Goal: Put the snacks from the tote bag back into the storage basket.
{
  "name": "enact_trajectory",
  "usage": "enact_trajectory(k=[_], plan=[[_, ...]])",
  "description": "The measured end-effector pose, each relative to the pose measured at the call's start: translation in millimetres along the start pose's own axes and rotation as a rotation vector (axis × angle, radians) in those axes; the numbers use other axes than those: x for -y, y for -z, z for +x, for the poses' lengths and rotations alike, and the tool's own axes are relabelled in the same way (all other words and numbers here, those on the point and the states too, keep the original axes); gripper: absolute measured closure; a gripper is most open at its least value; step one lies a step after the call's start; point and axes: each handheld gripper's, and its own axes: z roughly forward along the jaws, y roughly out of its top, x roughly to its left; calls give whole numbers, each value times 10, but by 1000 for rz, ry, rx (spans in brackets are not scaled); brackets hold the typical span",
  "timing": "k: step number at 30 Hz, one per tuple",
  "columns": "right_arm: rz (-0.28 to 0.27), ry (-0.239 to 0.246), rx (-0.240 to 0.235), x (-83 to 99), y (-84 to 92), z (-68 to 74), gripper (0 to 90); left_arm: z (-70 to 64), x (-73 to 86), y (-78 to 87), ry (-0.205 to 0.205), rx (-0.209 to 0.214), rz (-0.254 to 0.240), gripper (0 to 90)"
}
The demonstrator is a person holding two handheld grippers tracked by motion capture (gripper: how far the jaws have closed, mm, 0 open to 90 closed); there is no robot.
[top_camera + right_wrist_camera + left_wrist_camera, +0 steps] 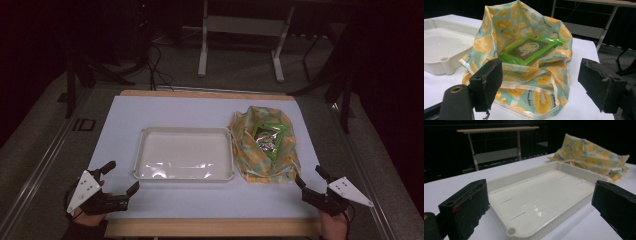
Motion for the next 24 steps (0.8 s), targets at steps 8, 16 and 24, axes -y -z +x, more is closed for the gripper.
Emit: enact_trajectory(k=[8,16,24], plan=[[55,35,-33,-22,35,7,227,-59,4,13,-22,20,18,15],[81,78,-102,-48,43,54,149,-108,-4,-11,-34,34,26,15],[79,88,-171,-187,-3,117,118,-130,0,-39,-45,42,33,15]])
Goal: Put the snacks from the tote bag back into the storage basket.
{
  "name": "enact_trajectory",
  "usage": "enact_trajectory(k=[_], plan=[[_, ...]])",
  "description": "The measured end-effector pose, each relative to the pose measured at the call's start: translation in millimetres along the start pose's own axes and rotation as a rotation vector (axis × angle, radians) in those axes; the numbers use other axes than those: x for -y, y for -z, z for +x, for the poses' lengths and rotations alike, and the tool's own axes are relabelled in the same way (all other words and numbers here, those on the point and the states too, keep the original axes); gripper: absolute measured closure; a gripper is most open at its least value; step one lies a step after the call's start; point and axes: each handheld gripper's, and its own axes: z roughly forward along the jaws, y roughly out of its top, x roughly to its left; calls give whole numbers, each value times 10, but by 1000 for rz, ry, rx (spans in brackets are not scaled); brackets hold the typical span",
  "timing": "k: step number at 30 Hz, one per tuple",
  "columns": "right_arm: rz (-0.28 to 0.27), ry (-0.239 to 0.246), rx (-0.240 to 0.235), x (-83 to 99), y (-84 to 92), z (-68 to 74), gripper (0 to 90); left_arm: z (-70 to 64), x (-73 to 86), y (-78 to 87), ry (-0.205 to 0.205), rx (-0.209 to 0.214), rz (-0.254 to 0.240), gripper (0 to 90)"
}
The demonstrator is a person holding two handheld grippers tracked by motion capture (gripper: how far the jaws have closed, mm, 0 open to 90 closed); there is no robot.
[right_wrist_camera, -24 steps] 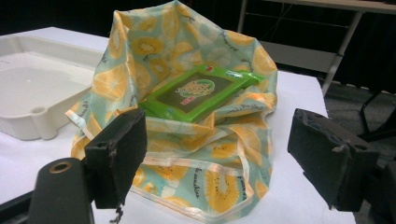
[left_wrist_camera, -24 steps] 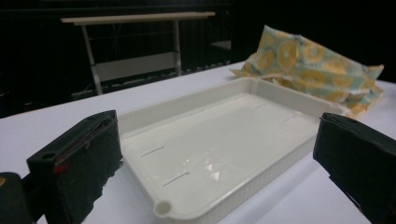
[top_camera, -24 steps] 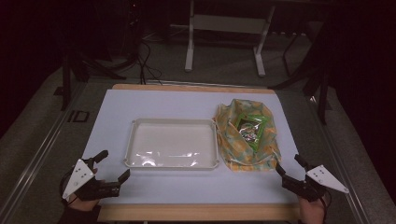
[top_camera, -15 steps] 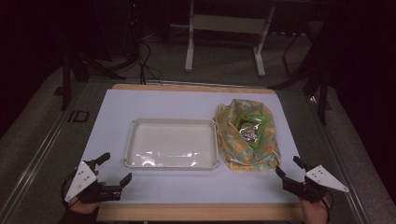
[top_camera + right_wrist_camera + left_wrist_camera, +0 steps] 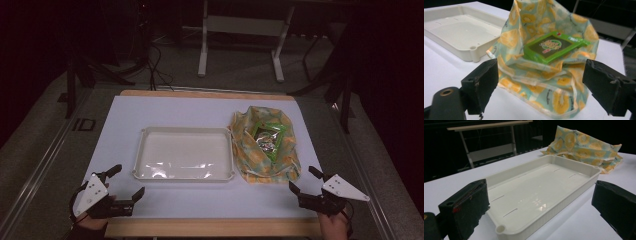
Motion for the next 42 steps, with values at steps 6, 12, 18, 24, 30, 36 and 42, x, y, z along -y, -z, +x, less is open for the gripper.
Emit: enact_trajectory(k=[6,12,18,24,30,36,42], plan=[[-29,-1,-32,-151,-11,16,116,-15,-9,-24,-3,5,-5,15],[-38,3,-53,-323,-108,-1,133,-26,-4,-45,-13,25,4,15],[-85,3,-76,-499,-198,-20,132,-38,-7,-21,-8,22,-12,15],[-114,27,-80,-679,-288,-56,127,-42,-9,-32,-9,26,-9,15],[-147,13,-70,-802,-365,-173,127,-38,-11,-30,-3,23,-12,14],[-135,41,-60,-912,-450,-270,129,-48,-12,-29,-7,30,-15,14],[-124,39,-54,-980,-563,-377,130,-49,-13,-38,-13,34,-11,14]])
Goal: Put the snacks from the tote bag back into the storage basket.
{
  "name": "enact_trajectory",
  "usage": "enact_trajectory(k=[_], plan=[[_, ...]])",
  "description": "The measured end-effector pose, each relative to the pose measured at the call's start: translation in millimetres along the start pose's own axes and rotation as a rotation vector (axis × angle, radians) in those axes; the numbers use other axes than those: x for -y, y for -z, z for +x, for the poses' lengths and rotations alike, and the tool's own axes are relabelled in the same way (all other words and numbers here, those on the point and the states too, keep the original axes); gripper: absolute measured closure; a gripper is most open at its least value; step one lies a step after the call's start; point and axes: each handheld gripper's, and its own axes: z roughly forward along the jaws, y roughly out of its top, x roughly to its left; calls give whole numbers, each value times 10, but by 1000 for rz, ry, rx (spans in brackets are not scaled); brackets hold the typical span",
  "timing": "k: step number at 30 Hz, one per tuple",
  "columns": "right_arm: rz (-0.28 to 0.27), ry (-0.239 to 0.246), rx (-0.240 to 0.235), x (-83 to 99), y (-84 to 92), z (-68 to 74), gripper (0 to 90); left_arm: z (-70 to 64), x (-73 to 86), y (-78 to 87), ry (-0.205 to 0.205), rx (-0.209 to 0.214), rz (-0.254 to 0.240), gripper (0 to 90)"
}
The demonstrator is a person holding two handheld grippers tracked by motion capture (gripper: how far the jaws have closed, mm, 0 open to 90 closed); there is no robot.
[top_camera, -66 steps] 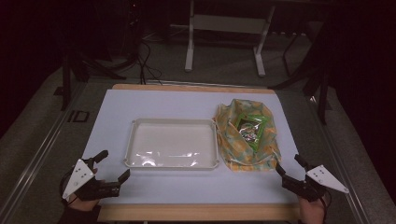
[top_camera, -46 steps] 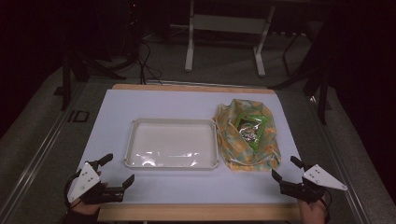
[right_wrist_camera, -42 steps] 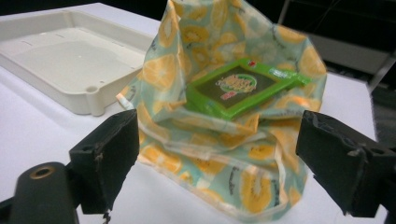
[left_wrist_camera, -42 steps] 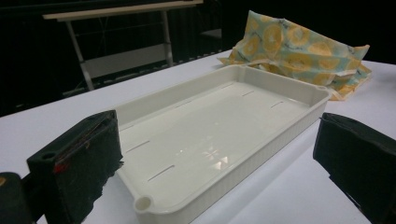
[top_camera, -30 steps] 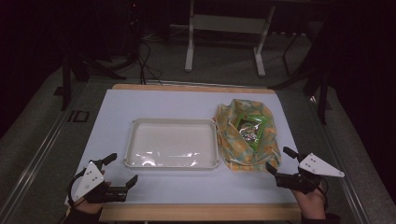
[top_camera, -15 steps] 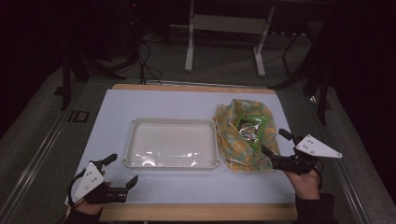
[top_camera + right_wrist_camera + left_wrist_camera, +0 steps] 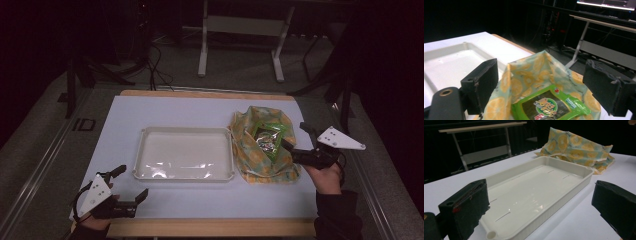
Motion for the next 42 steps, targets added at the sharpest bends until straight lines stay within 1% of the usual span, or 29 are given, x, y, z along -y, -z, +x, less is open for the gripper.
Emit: enact_trajectory(k=[1,3,4,6,7,9,14,16,20,22,23,24,25,27,32,33,35,37,42], plan=[[-1,-4,-9,0,-24,-22,130,1,0,-1,1,0,-1,14],[5,-10,2,3,-73,-54,131,4,1,-6,3,1,-2,14],[7,-11,-3,7,-96,-67,134,4,1,-8,4,2,-3,15],[17,-6,11,19,-154,-88,135,4,3,-11,3,3,-1,14],[20,-6,4,28,-183,-104,138,3,3,-12,3,4,-1,15],[27,-8,10,50,-242,-135,139,4,2,-12,3,7,-1,15],[40,-47,11,140,-368,-232,144,5,4,-18,4,11,1,14],[50,-57,10,189,-419,-260,144,4,5,-26,6,15,3,14],[90,-75,16,325,-532,-311,146,3,6,-32,3,19,9,14],[110,-93,16,403,-581,-332,146,3,6,-31,4,19,9,15],[110,-93,16,403,-581,-332,146,3,6,-30,4,18,9,15],[117,-100,19,450,-603,-338,146,5,6,-28,4,18,9,14],[135,-111,22,534,-637,-344,147,5,7,-28,5,18,8,15],[141,-113,25,559,-645,-346,147,5,7,-29,6,19,9,14],[168,-151,23,713,-683,-371,156,4,9,-33,6,21,11,14],[181,-164,17,763,-701,-373,163,4,9,-33,6,21,11,15],[187,-165,17,785,-707,-370,163,6,9,-33,8,20,12,15],[205,-169,16,827,-732,-362,163,6,9,-34,7,19,14,14],[230,-175,29,908,-769,-362,163,3,12,-37,7,21,16,15]])
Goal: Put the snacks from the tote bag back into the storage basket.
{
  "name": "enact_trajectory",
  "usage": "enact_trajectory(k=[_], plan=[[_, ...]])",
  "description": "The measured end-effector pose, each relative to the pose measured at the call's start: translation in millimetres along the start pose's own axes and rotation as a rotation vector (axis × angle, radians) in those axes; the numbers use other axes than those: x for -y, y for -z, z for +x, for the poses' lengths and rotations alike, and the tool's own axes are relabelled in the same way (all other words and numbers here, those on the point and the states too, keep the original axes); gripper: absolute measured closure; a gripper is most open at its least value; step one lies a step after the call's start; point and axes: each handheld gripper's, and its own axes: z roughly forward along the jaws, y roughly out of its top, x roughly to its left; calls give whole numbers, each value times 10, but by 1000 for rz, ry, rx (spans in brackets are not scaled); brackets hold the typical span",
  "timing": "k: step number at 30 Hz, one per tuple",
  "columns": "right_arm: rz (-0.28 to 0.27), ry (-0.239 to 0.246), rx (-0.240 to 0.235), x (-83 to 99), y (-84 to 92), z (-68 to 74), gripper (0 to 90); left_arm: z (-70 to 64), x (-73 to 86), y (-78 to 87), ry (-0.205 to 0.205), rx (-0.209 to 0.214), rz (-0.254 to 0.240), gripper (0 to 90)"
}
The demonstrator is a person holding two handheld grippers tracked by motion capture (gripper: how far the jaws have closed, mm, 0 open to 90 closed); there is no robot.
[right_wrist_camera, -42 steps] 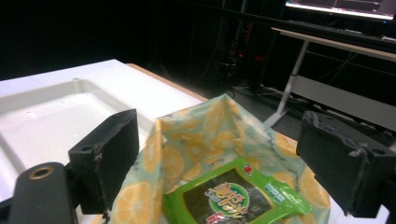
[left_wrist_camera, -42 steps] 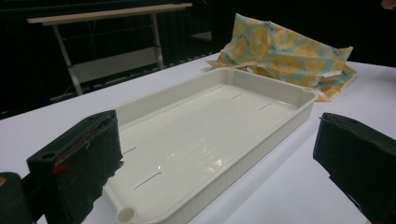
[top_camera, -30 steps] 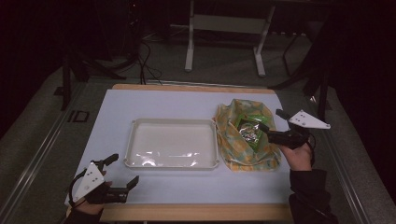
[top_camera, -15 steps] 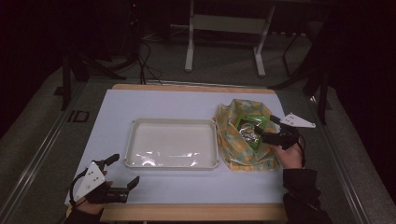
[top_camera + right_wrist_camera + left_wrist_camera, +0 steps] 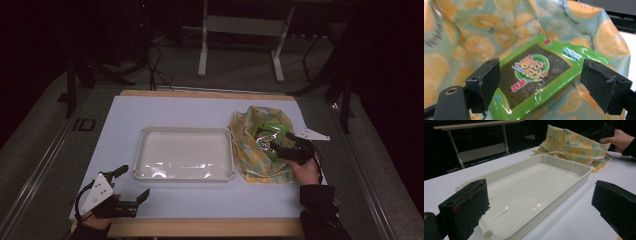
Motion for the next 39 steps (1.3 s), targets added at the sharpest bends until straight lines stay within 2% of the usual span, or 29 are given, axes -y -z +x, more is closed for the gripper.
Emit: enact_trajectory(k=[11,18,23,26,30,36,39], plan=[[67,-31,-14,95,-139,-49,180,-1,5,-14,0,5,9,15],[84,-41,-20,114,-175,-66,180,-2,7,-19,1,7,12,14],[102,-70,-28,147,-212,-93,179,-2,7,-23,-1,6,15,14],[118,-64,-34,147,-242,-86,179,-1,8,-26,1,7,15,14],[148,-63,-58,159,-304,-83,185,0,8,-28,2,9,16,14],[162,-77,-98,153,-331,-109,247,3,9,-31,2,11,17,14],[183,-84,-137,149,-364,-118,259,3,9,-35,3,12,18,14]])
